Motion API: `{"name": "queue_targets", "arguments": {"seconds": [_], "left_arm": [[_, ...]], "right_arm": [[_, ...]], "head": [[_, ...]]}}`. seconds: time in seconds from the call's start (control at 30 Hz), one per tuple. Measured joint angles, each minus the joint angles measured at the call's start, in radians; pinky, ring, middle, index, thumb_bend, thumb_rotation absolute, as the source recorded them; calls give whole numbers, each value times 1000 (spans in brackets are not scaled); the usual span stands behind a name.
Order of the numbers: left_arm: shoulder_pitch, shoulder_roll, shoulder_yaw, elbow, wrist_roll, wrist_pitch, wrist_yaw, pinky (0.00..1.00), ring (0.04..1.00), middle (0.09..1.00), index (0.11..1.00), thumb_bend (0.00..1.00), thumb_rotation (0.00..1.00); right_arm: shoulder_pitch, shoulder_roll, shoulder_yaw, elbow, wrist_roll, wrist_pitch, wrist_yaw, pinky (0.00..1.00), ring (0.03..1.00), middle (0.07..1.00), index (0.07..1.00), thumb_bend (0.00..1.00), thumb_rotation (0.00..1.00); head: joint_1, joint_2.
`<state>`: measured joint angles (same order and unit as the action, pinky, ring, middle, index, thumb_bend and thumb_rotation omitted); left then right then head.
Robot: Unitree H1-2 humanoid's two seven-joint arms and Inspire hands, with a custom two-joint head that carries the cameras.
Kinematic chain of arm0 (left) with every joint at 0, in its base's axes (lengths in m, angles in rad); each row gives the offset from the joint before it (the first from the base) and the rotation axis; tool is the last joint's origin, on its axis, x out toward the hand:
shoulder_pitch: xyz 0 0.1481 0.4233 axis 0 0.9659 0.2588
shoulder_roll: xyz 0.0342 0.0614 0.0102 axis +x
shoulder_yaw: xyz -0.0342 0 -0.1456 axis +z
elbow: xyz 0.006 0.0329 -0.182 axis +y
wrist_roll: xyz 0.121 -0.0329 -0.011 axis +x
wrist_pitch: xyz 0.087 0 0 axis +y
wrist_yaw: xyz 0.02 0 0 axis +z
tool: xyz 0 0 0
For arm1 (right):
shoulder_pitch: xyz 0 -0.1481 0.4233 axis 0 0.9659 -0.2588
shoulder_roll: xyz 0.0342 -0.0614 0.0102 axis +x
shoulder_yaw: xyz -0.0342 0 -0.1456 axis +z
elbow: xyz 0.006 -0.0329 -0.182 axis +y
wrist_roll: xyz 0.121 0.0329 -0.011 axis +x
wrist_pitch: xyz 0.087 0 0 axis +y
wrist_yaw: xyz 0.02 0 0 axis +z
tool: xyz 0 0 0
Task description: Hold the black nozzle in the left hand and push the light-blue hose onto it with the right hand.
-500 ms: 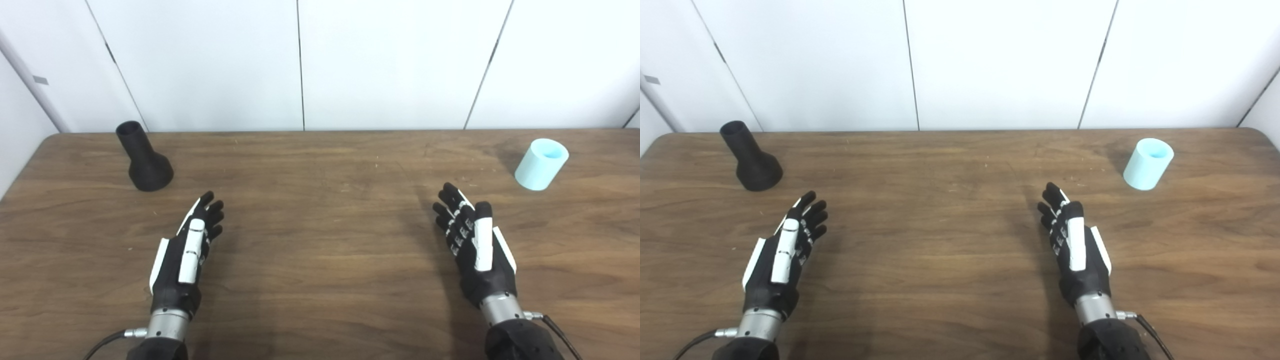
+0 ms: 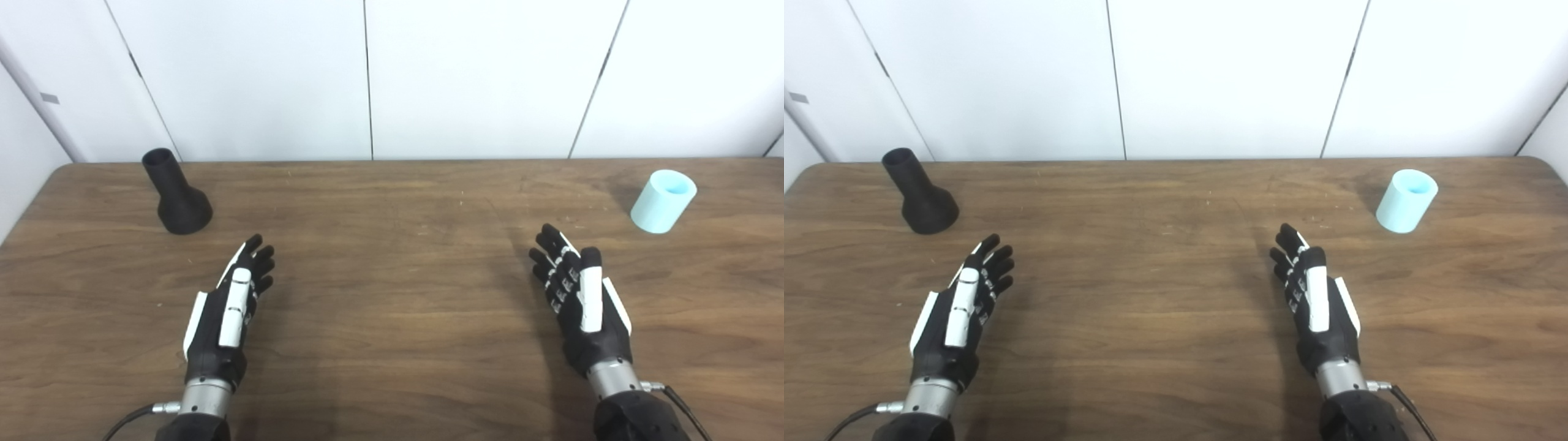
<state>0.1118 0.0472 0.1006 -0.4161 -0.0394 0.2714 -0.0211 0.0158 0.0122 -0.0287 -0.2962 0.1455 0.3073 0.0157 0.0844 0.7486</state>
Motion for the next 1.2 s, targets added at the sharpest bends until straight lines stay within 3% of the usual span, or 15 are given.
{"name": "queue_targets", "arguments": {"seconds": [0.97,1.2], "left_arm": [[0,-1,-7,0,7,0,5,900,907,887,871,350,976],[0,-2,-15,0,14,0,6,900,906,886,870,342,972]], "right_arm": [[-1,-1,-1,0,0,0,0,958,938,942,933,583,1000],[-1,-2,-2,0,2,0,0,957,937,941,932,588,1000]], "head": [[5,-9],[60,-32]]}}
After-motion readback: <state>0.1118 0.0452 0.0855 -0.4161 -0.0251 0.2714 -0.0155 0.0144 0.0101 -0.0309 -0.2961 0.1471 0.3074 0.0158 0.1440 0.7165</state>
